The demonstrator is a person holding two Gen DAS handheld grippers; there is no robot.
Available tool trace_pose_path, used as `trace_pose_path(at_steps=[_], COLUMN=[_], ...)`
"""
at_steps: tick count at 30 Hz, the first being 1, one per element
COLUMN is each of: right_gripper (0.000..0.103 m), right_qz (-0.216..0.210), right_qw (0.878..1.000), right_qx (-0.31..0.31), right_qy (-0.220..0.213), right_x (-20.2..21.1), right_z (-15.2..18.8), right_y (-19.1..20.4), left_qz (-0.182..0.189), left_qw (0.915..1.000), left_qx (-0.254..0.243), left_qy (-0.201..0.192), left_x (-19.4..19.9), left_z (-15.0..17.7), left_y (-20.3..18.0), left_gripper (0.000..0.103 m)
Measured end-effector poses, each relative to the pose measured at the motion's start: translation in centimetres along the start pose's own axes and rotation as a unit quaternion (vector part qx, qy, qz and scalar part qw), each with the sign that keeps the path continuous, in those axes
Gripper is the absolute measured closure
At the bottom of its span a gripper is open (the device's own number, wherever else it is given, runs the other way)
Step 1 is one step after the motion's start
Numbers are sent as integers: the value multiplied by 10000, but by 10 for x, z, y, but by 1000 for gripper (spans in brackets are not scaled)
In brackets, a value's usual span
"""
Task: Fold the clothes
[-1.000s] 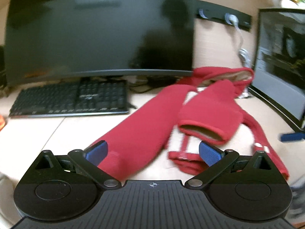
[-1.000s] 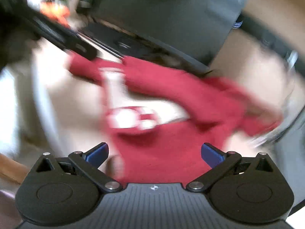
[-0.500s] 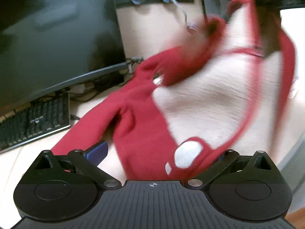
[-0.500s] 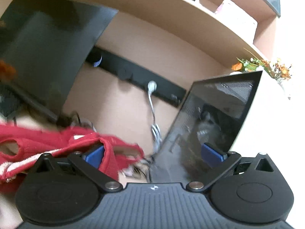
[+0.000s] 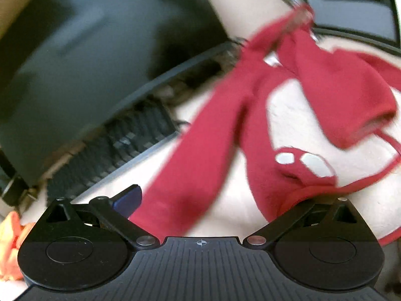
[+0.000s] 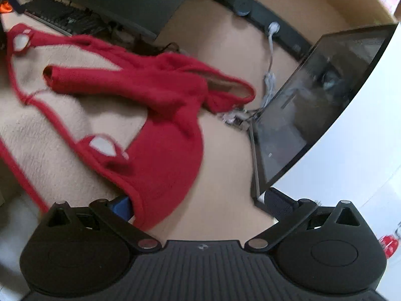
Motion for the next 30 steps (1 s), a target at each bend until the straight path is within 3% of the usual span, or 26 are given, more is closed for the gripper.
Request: trace_pose_path(at_steps=[4, 6, 8, 10, 11, 12, 13, 15, 17, 19, 21, 24, 27, 30], right_gripper=[0, 0, 0, 0, 0, 0, 0, 0, 0, 0, 0, 0, 0, 0], right_qz=[-21, 333, 1250, 1659, 1705, 1748, 1769, 1384, 711, -43, -789, -1439, -1900, -2243], right_qw=[9997, 9964, 9823, 9610, 9521, 9427, 9434, 9626, 9849, 9962, 9953, 9879, 9784, 9677], right_qx=[-80, 276, 221, -631, -881, -1112, -1095, -1005, -821, -645, -563, -374, -540, -1008], right_qy=[-238, -723, -1377, -2123, -2379, -2615, -2582, -2104, -1347, -585, 7, 435, 615, 554], right_x=[-2, -17, 0, 43, 61, 77, 79, 62, 34, 11, 1, 4, 14, 25], right_z=[-31, -78, -135, -170, -169, -167, -159, -133, -97, -57, -26, 4, 25, 38], right_y=[-9, -23, -58, -104, -116, -127, -128, -118, -97, -71, -49, -28, -30, -49], left_qz=[220, 164, -303, -973, -1282, -1318, -1302, -958, -501, -72, 434, 1061, 1750, 2507], left_qw=[9996, 9989, 9963, 9876, 9802, 9745, 9695, 9738, 9882, 9972, 9987, 9901, 9790, 9638], left_qx=[-178, -440, -644, -636, -263, 29, 271, 415, 241, 115, 275, 417, 326, 289], left_qy=[43, -73, -478, -1055, -1487, -1814, -2061, -2023, -1428, -734, 18, 819, 990, 854], left_x=[-5, -14, -7, 18, 46, 69, 88, 100, 84, 60, 37, 21, 31, 47], left_z=[-6, -31, -77, -127, -142, -144, -143, -123, -89, -49, -10, 32, 47, 48], left_y=[-1, 12, 41, 77, 97, 109, 118, 116, 92, 67, 44, 17, 4, 9], left_gripper=[0, 0, 0, 0, 0, 0, 0, 0, 0, 0, 0, 0, 0, 0])
Point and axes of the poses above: each gripper's, at about its wrist camera, not at the fingertips, and x roughly against the way its jaws point, y to its left, z to its underside, the point moved 4 cm from there along -x, roughly the way its jaws point, and after that the axes turned 7 degrees about y, right-handed, at the moved point
